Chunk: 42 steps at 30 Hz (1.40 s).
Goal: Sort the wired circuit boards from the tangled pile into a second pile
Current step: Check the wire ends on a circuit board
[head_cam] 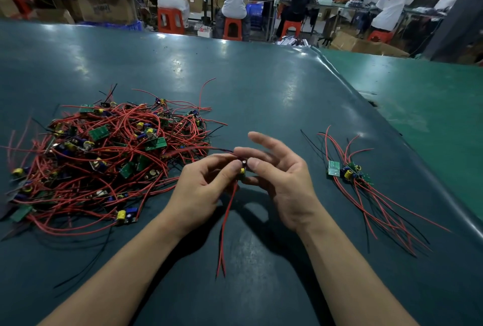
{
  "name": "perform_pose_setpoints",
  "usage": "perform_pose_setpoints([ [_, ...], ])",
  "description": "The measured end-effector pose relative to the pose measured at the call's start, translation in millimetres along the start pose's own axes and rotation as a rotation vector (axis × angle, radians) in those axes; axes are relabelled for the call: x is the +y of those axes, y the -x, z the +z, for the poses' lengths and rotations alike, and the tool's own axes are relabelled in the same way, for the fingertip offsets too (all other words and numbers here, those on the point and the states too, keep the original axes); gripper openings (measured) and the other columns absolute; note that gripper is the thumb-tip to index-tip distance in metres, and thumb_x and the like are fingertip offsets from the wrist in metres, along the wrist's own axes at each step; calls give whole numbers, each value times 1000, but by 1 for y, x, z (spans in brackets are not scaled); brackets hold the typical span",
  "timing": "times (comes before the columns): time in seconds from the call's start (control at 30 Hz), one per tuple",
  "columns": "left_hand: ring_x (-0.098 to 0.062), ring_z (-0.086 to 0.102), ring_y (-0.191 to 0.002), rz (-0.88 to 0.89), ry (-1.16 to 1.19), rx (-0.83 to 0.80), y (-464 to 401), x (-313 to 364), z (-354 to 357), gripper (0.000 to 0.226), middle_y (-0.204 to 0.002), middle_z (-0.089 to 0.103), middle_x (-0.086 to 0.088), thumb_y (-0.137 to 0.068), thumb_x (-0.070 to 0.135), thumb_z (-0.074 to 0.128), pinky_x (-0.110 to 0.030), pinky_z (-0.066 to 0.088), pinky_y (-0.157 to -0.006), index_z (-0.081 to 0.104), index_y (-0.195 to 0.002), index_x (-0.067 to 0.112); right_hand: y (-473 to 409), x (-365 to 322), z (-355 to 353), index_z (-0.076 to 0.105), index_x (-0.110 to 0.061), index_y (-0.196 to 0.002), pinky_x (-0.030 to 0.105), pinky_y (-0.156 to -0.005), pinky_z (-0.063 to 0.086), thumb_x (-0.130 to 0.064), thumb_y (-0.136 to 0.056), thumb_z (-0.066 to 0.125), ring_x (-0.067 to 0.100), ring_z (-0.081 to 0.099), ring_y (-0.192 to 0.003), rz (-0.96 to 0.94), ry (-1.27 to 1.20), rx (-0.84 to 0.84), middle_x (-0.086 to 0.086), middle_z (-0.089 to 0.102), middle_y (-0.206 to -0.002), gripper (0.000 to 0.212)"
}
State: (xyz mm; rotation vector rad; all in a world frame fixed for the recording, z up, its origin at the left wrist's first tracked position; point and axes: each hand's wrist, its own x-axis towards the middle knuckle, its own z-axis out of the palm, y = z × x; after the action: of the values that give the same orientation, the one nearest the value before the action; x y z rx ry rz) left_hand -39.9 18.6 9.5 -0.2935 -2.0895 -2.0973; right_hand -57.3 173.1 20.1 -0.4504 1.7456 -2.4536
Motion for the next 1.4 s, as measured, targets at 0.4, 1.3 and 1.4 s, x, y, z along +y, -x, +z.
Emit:
perform_pose_setpoints([
  [0.4, -3, 54, -50, -88, -69, -80, 1, -4, 2, 5, -61, 68, -1, -84, 5, 72, -14, 40, -49, 72, -80, 2, 0, 7, 1, 70, -22, -72, 19, -50, 45, -14, -87, 73, 8, 56, -52, -71, 492, 184, -5, 65, -59, 17],
  [1.3, -11, 45, -43, -173, 174, -243, 7, 7, 0, 11, -56, 62, -4, -71, 15, 72, -17, 33, -41, 69, -60, 16, -13, -8, -23, 66, -5, -74, 16, -34, 25, -16, -95, 61, 5, 39, -41, 61, -141, 518, -4, 60, -58, 24],
  [1.4, -13, 46, -46, -206, 199, -290, 8, 9, 1, 10, -57, 61, -3, -65, 24, 76, -18, 31, -43, 70, -61, 18, -15, -7, -23, 63, -5, -72, 16, -35, 24, -22, -98, 56, 5, 39, -40, 71, -168, 558, -6, 55, -54, 31],
])
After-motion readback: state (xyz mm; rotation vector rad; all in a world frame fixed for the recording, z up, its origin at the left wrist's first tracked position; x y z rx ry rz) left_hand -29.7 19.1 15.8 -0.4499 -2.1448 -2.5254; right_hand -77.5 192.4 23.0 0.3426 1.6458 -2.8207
